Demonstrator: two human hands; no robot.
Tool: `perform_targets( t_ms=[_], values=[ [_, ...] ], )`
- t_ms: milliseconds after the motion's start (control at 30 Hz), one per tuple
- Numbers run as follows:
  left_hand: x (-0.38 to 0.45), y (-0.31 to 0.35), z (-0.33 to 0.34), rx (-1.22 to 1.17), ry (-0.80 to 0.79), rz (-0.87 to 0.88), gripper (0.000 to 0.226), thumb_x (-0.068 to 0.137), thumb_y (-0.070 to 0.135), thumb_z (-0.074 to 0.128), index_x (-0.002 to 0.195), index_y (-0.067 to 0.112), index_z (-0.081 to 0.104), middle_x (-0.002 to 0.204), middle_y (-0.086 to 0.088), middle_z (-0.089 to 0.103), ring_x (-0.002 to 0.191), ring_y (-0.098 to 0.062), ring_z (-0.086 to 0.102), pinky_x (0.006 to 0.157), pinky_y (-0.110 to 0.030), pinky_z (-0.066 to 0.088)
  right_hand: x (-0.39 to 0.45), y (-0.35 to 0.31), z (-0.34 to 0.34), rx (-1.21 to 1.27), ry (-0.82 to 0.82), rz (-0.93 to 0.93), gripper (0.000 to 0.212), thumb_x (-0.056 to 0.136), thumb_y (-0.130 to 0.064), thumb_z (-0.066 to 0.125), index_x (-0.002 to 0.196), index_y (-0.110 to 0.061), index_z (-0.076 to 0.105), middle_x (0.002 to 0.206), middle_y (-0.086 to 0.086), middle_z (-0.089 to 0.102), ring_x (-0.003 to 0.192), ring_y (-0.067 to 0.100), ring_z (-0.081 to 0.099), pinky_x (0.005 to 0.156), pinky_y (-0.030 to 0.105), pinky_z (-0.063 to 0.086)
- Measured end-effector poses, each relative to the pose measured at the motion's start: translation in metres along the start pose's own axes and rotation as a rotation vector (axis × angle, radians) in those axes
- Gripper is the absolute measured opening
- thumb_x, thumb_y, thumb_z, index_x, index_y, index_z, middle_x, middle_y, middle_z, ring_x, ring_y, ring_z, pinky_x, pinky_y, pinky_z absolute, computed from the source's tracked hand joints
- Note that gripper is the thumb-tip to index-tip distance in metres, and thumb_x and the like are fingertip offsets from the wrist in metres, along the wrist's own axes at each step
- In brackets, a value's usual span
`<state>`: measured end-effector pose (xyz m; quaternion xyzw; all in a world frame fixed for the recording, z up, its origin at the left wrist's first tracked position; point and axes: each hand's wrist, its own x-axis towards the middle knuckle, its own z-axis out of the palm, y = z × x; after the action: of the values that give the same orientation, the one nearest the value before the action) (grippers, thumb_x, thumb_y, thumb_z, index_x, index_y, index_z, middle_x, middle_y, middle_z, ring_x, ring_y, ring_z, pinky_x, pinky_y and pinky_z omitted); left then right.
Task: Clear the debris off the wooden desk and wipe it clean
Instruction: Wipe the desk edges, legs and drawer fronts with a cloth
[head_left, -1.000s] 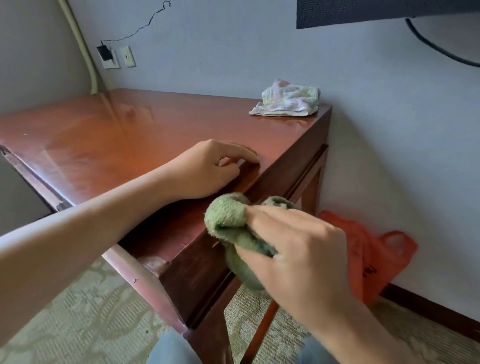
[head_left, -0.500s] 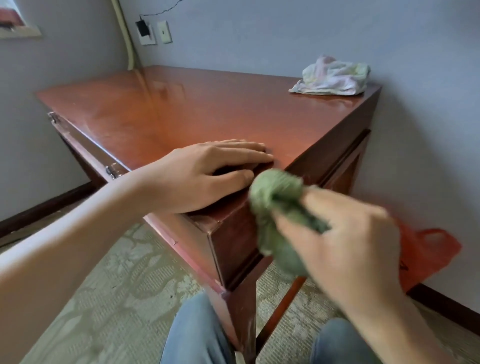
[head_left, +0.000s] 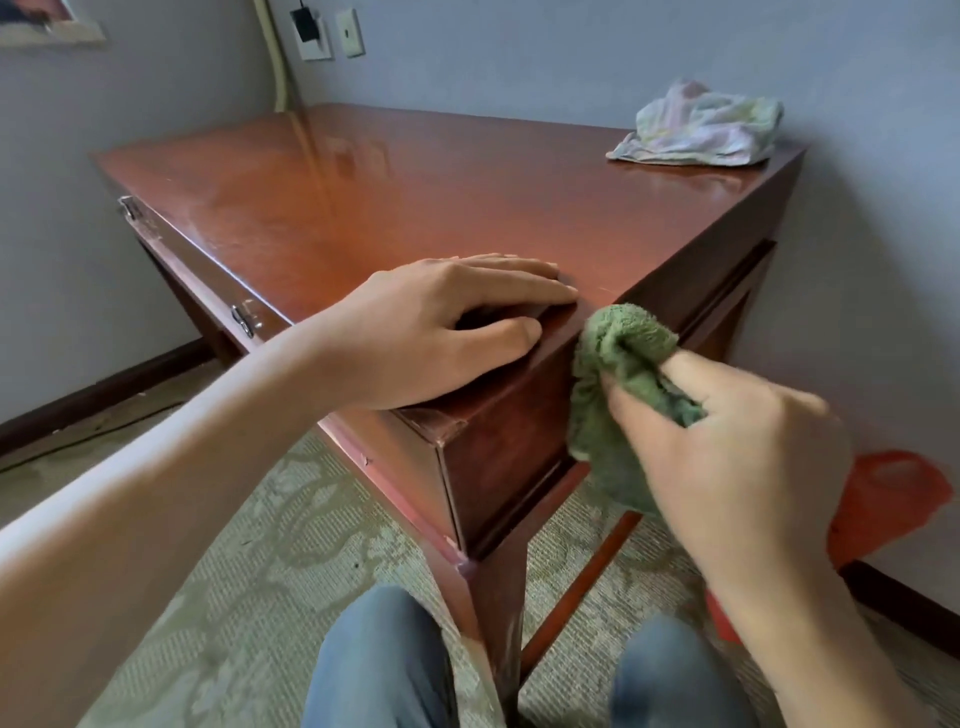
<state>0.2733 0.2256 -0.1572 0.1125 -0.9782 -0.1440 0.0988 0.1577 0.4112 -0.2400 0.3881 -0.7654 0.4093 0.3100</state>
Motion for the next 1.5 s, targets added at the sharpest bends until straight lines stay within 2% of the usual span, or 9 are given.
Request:
perform_targets(
  t_ms=[100, 200, 333, 467, 633, 900, 1033, 1233, 1500],
  values=[
    [0.0, 0.003, 0.0, 0.029, -0.002, 0.003, 0.048, 0.094, 0.056, 0.042, 0.142, 0.062, 0.05, 0.155, 0.039, 0.036, 0.145, 0.014, 0.028, 0.122, -0.027, 0.024, -0.031, -0.018, 0.004, 0.056, -0.017, -0.092, 0.05, 0.096, -0.054, 0.07, 0.061, -0.025, 0.05, 0.055, -0.008, 0.045, 0.047, 0.017, 0.043, 0.047, 0.025, 0.026],
    [-0.002, 0.004, 0.0, 0.052, -0.053, 0.002, 0.051, 0.095, 0.063, 0.037, 0.145, 0.065, 0.043, 0.159, 0.038, 0.03, 0.148, 0.016, 0.018, 0.127, -0.029, 0.015, -0.069, -0.035, 0.003, 0.24, -0.037, -0.175, 0.041, 0.094, -0.058, 0.071, 0.072, -0.023, 0.074, 0.073, -0.008, 0.072, 0.059, 0.018, 0.065, 0.051, 0.031, 0.05],
    [-0.003, 0.004, -0.002, 0.067, -0.147, 0.007, 0.059, 0.09, 0.076, 0.028, 0.148, 0.069, 0.029, 0.163, 0.038, 0.018, 0.152, 0.014, 0.004, 0.131, -0.04, 0.004, -0.051, -0.003, 0.015, 0.073, -0.071, 0.057, 0.032, 0.09, -0.055, 0.072, 0.087, -0.023, 0.076, 0.061, -0.009, 0.066, 0.049, 0.018, 0.061, 0.045, 0.024, 0.04],
    [-0.001, 0.005, -0.004, 0.092, -0.214, 0.022, 0.065, 0.085, 0.087, 0.029, 0.148, 0.074, 0.017, 0.166, 0.036, 0.008, 0.153, 0.011, -0.004, 0.13, -0.043, 0.0, -0.061, 0.005, 0.029, 0.03, -0.082, 0.147, 0.036, 0.088, -0.043, 0.071, 0.119, -0.025, 0.077, 0.084, -0.008, 0.077, 0.066, 0.016, 0.071, 0.055, 0.021, 0.044],
    [0.001, 0.004, -0.005, 0.092, -0.237, 0.025, 0.067, 0.084, 0.087, 0.03, 0.148, 0.075, 0.014, 0.166, 0.035, 0.005, 0.154, 0.009, -0.006, 0.13, -0.046, 0.0, -0.107, -0.018, 0.018, 0.196, -0.113, -0.128, 0.027, 0.093, -0.036, 0.068, 0.114, -0.025, 0.081, 0.11, -0.007, 0.079, 0.08, 0.016, 0.076, 0.061, 0.035, 0.063],
    [0.0, 0.005, -0.004, 0.067, -0.208, 0.039, 0.064, 0.082, 0.088, 0.033, 0.143, 0.079, 0.018, 0.166, 0.036, 0.011, 0.155, 0.007, 0.0, 0.13, -0.048, 0.003, -0.062, 0.019, 0.022, -0.059, -0.113, -0.095, 0.018, 0.081, -0.035, 0.07, 0.072, -0.02, 0.072, 0.062, -0.006, 0.064, 0.054, 0.019, 0.062, 0.045, 0.024, 0.041],
    [-0.001, 0.003, -0.004, 0.036, -0.165, 0.03, 0.062, 0.08, 0.089, 0.035, 0.14, 0.081, 0.023, 0.163, 0.038, 0.017, 0.155, 0.007, 0.007, 0.129, -0.05, 0.009, -0.095, -0.004, 0.013, 0.116, -0.202, -0.275, 0.016, 0.092, -0.034, 0.07, 0.084, -0.023, 0.079, 0.079, -0.007, 0.075, 0.065, 0.017, 0.07, 0.049, 0.032, 0.055],
    [-0.003, 0.003, -0.003, 0.005, -0.134, 0.027, 0.063, 0.078, 0.09, 0.038, 0.139, 0.079, 0.03, 0.16, 0.04, 0.023, 0.152, 0.011, 0.011, 0.129, -0.047, 0.012, -0.052, 0.007, 0.014, -0.001, -0.115, -0.055, 0.016, 0.076, -0.036, 0.077, 0.088, -0.028, 0.083, 0.066, -0.009, 0.069, 0.054, 0.016, 0.064, 0.044, 0.027, 0.047],
    [-0.003, 0.003, -0.003, 0.035, -0.158, 0.046, 0.062, 0.076, 0.092, 0.033, 0.137, 0.084, 0.023, 0.157, 0.048, 0.014, 0.149, 0.019, 0.002, 0.13, -0.038, 0.004, -0.047, -0.004, 0.01, 0.141, -0.155, -0.037, 0.029, 0.092, -0.055, 0.066, 0.091, -0.028, 0.077, 0.073, -0.01, 0.069, 0.064, 0.015, 0.066, 0.049, 0.032, 0.048]
  ],
)
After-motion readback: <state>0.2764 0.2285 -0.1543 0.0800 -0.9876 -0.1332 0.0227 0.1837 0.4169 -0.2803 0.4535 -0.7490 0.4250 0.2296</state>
